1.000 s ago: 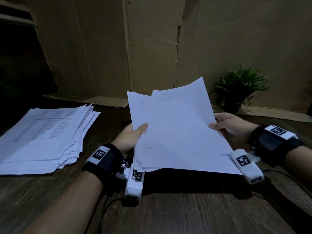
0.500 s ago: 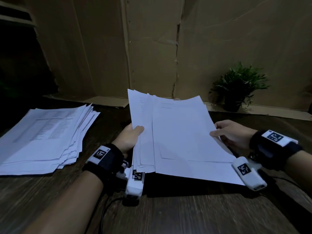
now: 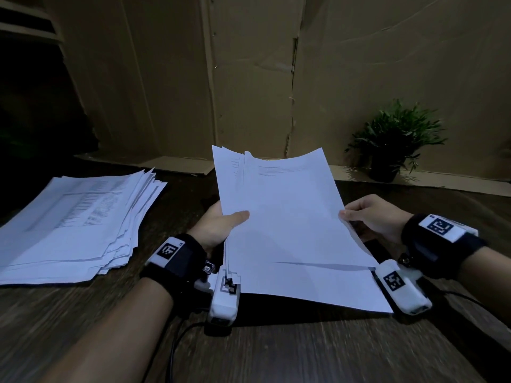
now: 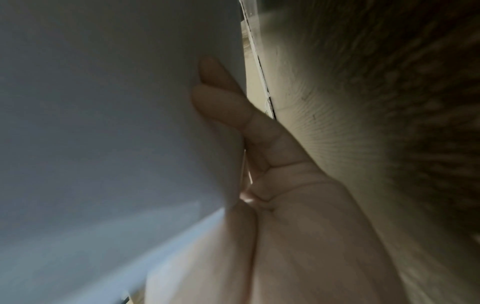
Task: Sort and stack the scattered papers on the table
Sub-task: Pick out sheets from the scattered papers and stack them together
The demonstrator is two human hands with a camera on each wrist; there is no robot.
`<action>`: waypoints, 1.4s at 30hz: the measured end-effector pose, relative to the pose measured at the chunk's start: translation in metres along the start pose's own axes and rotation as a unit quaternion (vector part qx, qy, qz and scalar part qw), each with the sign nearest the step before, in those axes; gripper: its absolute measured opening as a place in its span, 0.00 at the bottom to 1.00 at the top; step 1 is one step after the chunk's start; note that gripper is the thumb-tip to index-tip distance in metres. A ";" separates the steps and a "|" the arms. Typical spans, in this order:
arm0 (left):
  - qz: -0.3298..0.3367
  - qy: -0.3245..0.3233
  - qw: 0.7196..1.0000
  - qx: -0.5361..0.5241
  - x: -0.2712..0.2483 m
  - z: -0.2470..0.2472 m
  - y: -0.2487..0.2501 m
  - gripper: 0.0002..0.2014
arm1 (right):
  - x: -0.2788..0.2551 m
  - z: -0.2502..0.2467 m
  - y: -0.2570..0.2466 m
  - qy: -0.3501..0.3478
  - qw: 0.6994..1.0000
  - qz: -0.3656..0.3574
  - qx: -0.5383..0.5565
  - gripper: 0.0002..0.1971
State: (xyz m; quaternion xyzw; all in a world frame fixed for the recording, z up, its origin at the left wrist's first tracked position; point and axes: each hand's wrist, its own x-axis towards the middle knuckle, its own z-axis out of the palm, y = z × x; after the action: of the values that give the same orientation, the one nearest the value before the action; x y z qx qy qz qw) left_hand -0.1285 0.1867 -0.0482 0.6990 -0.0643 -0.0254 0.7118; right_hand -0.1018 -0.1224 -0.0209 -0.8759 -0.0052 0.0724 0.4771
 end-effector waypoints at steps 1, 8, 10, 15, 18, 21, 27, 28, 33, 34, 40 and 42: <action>0.000 0.001 1.000 0.002 0.000 0.000 0.000 0.19 | 0.000 0.002 0.000 0.006 1.000 0.003 -0.005 0.22; -0.003 0.002 1.000 0.016 0.002 -0.004 0.001 0.15 | 0.007 -0.016 0.003 0.146 0.988 0.025 -0.032 0.23; -0.005 0.002 1.000 0.026 0.002 -0.004 0.001 0.14 | 0.008 -0.021 0.007 0.147 0.988 0.033 -0.037 0.23; -0.009 0.015 0.999 0.040 0.002 -0.003 0.002 0.16 | 0.005 -0.020 0.005 0.125 0.991 0.041 -0.014 0.22; -0.006 0.025 0.999 0.041 0.002 -0.003 0.002 0.16 | -0.002 -0.008 -0.005 0.050 0.998 0.038 0.008 0.20; 0.001 0.036 0.999 0.023 0.002 -0.001 0.002 0.16 | 0.000 0.001 -0.016 -0.023 0.997 0.061 0.042 0.08; 0.049 0.025 0.998 0.009 -0.001 0.003 0.005 0.17 | -0.001 0.009 -0.030 -0.070 0.993 0.039 0.082 0.14; 0.067 0.026 0.997 0.005 -0.001 0.003 0.006 0.19 | 0.000 0.008 -0.031 -0.055 0.994 0.027 0.090 0.15; 0.146 0.023 0.989 0.008 -0.006 0.001 0.022 0.23 | -0.005 0.002 -0.044 -0.063 0.985 -0.038 0.153 0.19; 0.150 0.036 0.988 0.008 -0.007 0.001 0.029 0.21 | -0.009 0.001 -0.049 -0.074 0.983 -0.055 0.160 0.19; 0.194 0.115 0.969 0.100 -0.011 0.003 0.072 0.10 | -0.021 0.007 -0.071 0.016 0.974 -0.157 0.164 0.18; 0.196 0.130 0.964 0.126 -0.011 0.002 0.075 0.10 | -0.020 0.014 -0.077 0.039 0.970 -0.182 0.155 0.15</action>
State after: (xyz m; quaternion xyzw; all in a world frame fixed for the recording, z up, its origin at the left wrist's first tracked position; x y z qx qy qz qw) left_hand -0.1438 0.1881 0.0266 0.7537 -0.1100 0.2139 0.6116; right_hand -0.1192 -0.0702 0.0382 -0.7774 -0.1348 -0.0505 0.6123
